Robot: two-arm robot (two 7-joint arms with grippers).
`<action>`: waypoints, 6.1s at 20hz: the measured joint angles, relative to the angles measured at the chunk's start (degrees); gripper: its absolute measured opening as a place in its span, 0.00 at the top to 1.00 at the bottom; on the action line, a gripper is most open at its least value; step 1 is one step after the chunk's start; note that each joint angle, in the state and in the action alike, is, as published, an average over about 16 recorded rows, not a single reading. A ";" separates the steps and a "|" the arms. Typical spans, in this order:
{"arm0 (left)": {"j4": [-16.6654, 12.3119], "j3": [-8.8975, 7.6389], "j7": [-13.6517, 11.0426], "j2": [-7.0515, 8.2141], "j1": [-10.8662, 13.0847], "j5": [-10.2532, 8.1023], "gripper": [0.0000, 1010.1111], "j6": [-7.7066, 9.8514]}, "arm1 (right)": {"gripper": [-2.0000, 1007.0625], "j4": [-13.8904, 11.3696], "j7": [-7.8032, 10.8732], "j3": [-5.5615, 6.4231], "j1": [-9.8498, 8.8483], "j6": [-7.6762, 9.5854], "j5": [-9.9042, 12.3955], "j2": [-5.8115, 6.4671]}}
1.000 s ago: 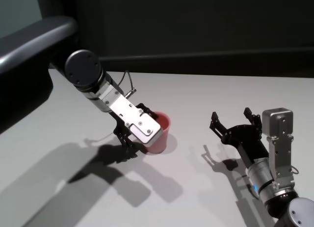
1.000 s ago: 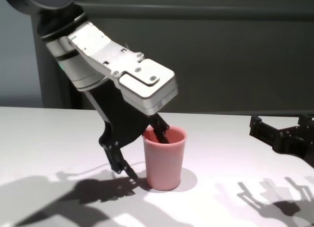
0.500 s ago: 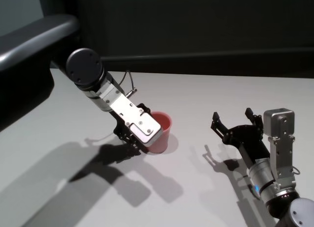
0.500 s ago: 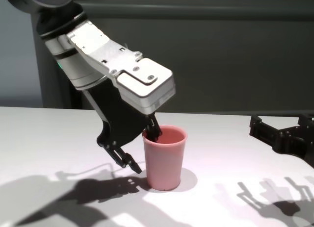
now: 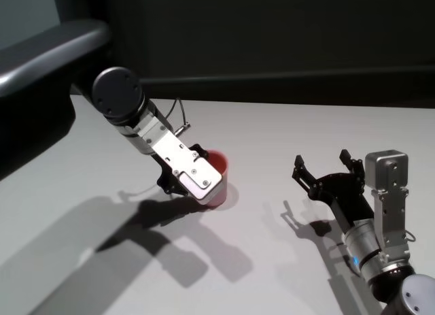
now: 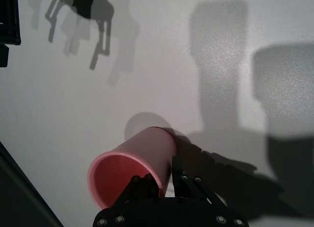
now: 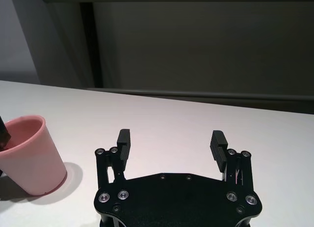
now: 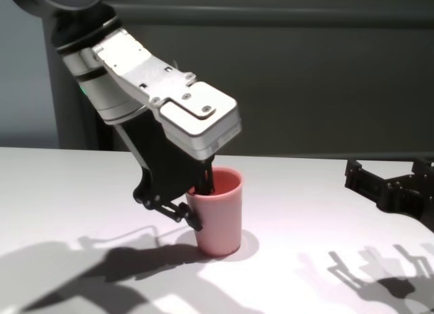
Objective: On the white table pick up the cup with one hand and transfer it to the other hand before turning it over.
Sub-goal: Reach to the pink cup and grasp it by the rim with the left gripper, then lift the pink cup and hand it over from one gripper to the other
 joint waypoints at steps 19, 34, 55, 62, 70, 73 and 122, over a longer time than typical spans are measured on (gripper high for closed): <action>-2.29 -1.23 0.20 2.77 0.42 -7.41 0.95 1.18 | 0.00 0.00 0.00 0.00 0.00 0.00 0.00 0.00; -7.93 -10.59 4.14 8.72 6.75 -22.40 0.95 7.46 | 0.00 0.00 0.00 0.00 0.00 0.00 0.00 0.00; -12.33 -27.42 15.37 8.11 22.70 -45.66 0.95 11.10 | 0.00 0.00 0.00 0.00 0.00 0.00 0.00 0.00; -11.20 -30.25 18.18 4.99 26.23 -49.06 0.95 10.09 | 0.00 0.00 0.00 0.00 0.00 0.00 0.00 0.00; -8.38 -31.43 18.03 1.68 27.54 -50.63 0.95 8.95 | 0.00 0.00 0.00 0.00 0.00 0.00 0.00 0.00; -7.69 -31.69 17.24 1.01 27.61 -51.20 0.95 8.62 | 0.00 0.00 0.00 0.00 0.00 0.00 0.00 0.00; -10.21 -31.21 11.86 3.13 28.65 -55.92 0.95 6.94 | 0.00 0.00 0.00 0.00 0.00 0.00 0.00 0.00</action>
